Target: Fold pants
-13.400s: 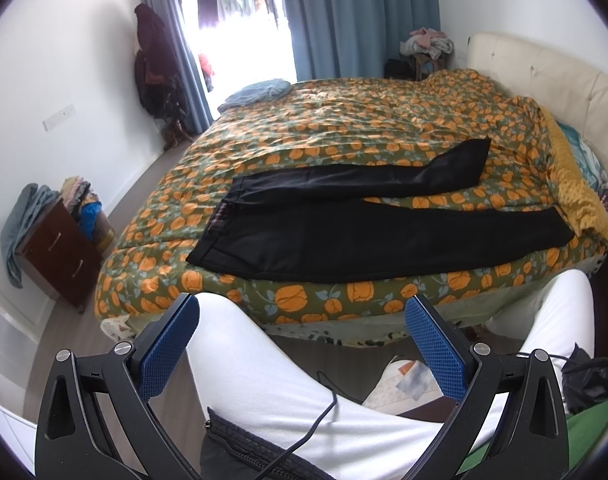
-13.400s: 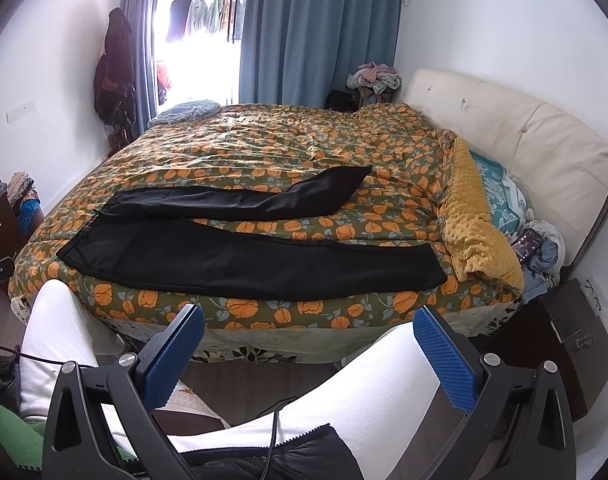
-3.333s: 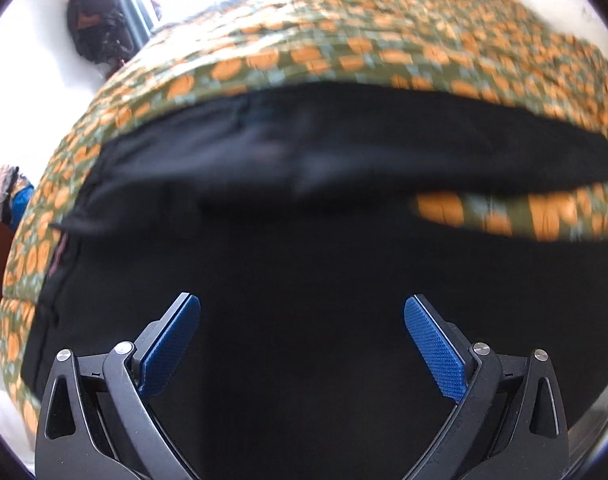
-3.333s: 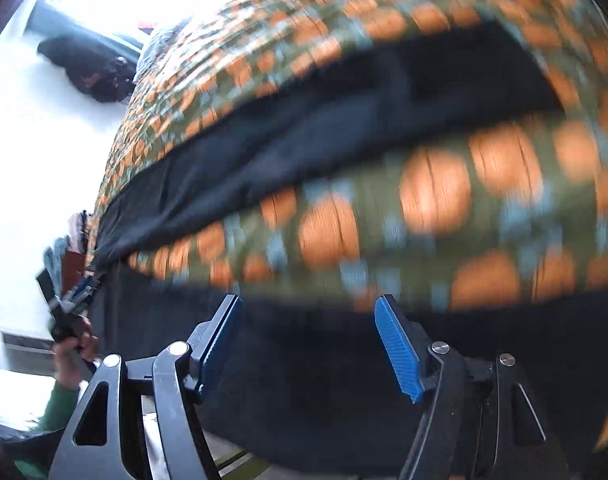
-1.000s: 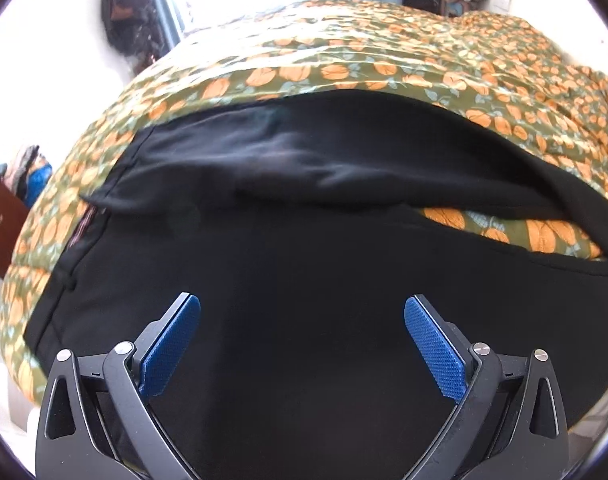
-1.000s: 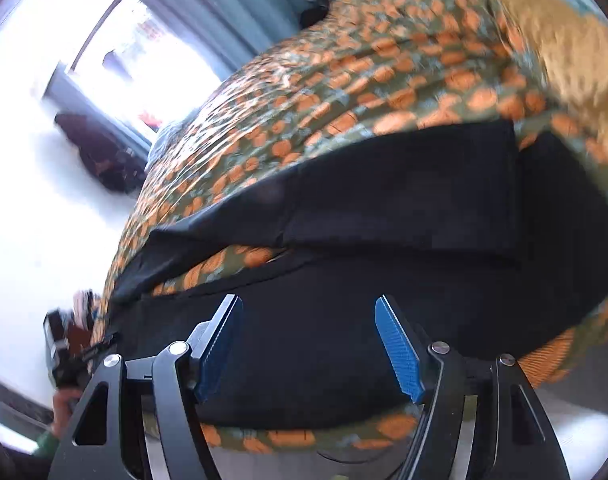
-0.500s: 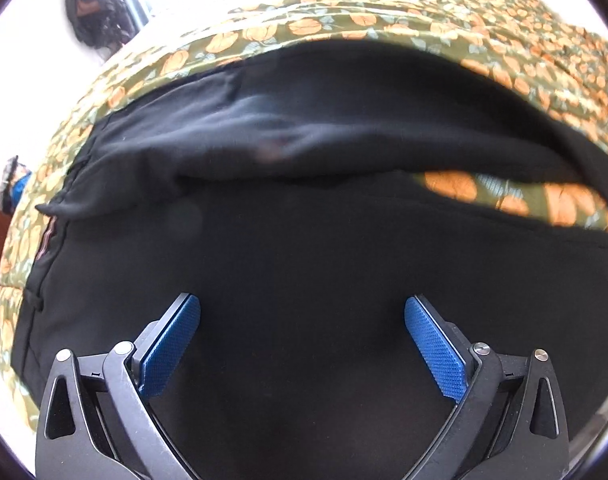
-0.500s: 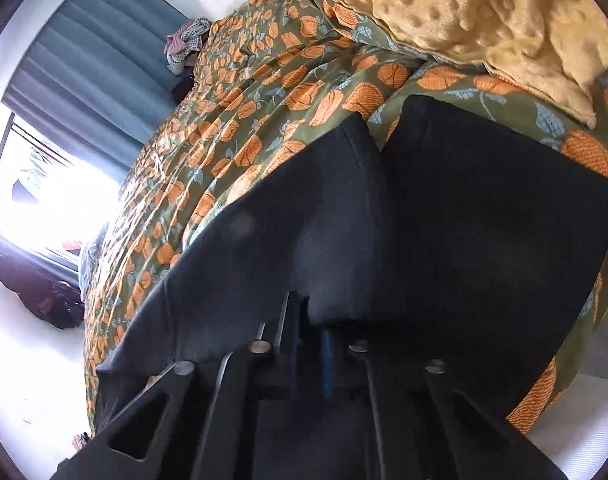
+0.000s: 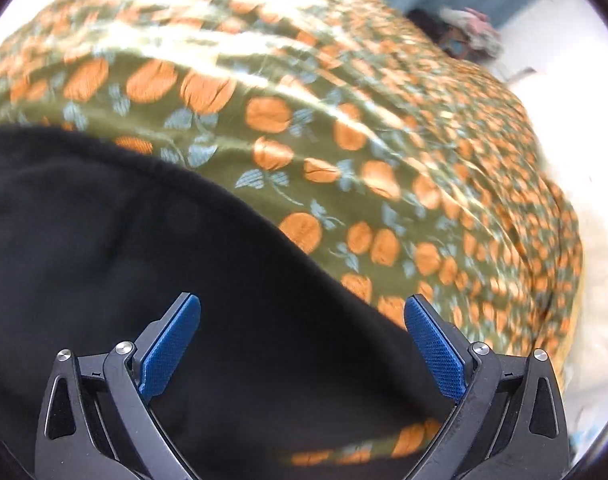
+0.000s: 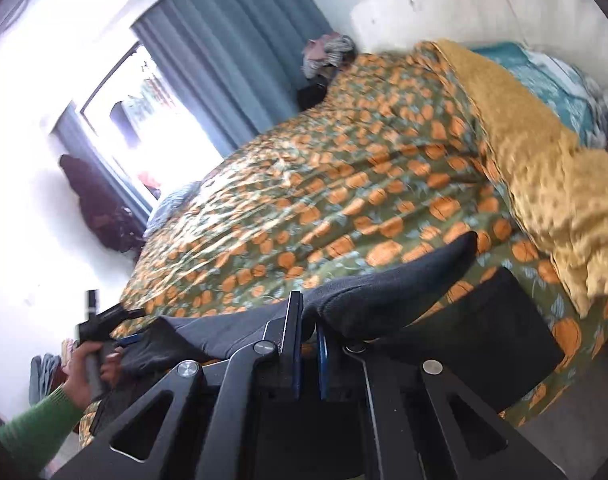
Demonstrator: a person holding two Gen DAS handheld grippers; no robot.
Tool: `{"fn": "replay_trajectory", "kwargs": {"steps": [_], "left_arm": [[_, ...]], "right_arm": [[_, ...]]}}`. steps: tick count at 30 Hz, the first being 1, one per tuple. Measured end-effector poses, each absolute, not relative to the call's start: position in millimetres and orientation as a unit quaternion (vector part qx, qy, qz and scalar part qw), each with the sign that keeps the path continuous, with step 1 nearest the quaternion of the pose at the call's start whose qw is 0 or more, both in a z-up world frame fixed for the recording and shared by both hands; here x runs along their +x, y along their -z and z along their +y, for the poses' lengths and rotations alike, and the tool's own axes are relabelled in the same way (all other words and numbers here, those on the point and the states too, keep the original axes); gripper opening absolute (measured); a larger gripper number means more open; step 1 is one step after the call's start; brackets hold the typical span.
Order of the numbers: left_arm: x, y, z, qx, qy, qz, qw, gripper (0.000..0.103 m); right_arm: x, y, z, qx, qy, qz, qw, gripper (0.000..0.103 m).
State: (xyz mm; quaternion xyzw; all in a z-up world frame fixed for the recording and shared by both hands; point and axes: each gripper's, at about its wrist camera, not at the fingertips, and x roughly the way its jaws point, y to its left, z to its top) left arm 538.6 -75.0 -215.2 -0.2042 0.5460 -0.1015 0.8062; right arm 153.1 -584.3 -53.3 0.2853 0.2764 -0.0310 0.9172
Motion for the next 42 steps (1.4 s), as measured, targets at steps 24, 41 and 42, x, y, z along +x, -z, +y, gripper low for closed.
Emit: {"fn": "replay_trajectory", "kwargs": {"steps": [24, 41, 42], "left_arm": [[296, 163, -11, -0.186, 0.094, 0.46, 0.863, 0.007], [246, 205, -46, -0.143, 0.111, 0.499, 0.847, 0.006], [245, 208, -44, -0.149, 0.111, 0.504, 0.843, 0.006]], "right_arm": [[164, 95, -645, 0.276, 0.013, 0.37, 0.887, 0.006], [136, 169, -677, 0.287, 0.096, 0.496, 0.814, 0.006], [134, 169, -680, 0.288, 0.099, 0.496, 0.813, 0.006]]}}
